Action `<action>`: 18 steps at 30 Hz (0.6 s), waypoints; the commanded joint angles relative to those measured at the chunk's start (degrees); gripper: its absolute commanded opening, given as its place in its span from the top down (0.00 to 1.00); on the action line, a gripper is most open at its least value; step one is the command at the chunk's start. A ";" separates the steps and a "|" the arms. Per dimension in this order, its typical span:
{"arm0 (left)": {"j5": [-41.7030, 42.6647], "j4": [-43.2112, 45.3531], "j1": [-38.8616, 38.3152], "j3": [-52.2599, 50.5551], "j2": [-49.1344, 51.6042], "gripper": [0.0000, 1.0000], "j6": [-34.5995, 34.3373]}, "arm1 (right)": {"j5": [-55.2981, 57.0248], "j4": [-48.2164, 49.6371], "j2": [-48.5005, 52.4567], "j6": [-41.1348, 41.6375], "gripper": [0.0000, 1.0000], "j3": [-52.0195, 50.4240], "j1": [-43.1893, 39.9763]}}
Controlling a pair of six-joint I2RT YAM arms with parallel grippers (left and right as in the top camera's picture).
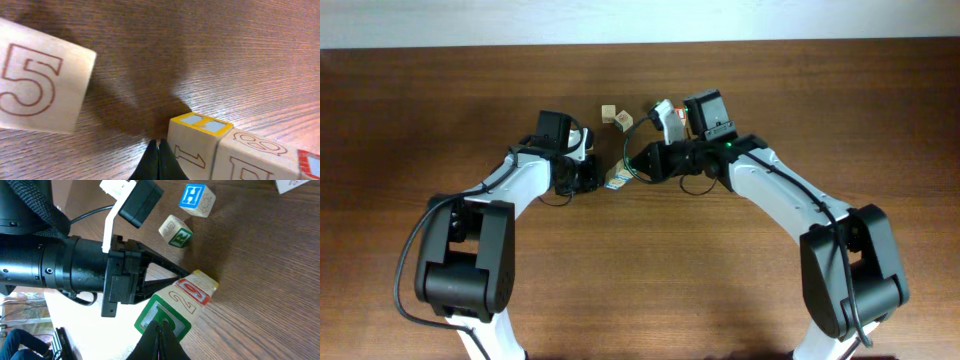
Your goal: Rotate 4 blocks
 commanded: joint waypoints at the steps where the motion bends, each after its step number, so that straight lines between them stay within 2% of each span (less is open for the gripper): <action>1: 7.52 0.09 -1.81 1.01 0.02 1.00 0.68 | 2.40 -0.90 1.33 0.31 0.96 -0.85 1.88; 18: 7.50 0.09 -1.81 1.01 0.02 1.00 0.68 | 6.45 1.46 1.40 2.91 0.96 -0.85 3.06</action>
